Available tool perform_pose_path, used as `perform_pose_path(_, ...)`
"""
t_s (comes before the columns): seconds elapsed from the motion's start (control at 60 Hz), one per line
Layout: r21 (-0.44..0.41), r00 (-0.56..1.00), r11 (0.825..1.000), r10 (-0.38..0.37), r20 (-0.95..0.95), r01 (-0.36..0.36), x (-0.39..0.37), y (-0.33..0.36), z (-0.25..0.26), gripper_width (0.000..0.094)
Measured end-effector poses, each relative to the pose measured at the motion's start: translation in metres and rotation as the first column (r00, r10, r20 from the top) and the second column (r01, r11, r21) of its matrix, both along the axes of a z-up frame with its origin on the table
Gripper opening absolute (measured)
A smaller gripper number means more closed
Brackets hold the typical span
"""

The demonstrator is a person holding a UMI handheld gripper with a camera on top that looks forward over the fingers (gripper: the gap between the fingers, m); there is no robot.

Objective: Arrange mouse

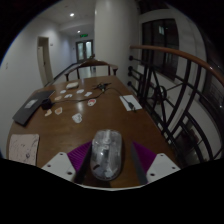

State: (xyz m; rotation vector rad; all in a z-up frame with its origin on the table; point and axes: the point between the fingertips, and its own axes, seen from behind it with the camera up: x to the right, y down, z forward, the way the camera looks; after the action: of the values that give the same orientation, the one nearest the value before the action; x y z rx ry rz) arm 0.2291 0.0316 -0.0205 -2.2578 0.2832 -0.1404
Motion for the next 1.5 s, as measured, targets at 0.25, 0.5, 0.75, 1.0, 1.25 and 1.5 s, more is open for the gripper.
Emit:
perform_pose_path(0.25,0.0,0.992,0.992,-0.126,-0.009,0.126,0.011,-0.008,0.005,0.037)
perform_pose_path(0.5,0.177,0.997,0.984,-0.048,0.069,0.035,-0.133,-0.028,0.133,0.0366)
perform_pose_path(0.75,0.017,0.974,0.974,0.225,-0.011,-0.225,-0.315,-0.026,0.026,0.0367)
perform_pose_path(1.0,0.032,0.968,0.967,0.251,0.006,-0.251,-0.33,-0.022,0.005,0.0416)
perform_pose_path(1.25,0.033,0.973,0.973,0.229,-0.034,-0.228,-0.342,-0.081,0.045,0.0816)
perform_pose_path(1.5,0.083,0.976,0.973,0.216,0.003,-0.216,-0.359,-0.196,0.1,0.0821)
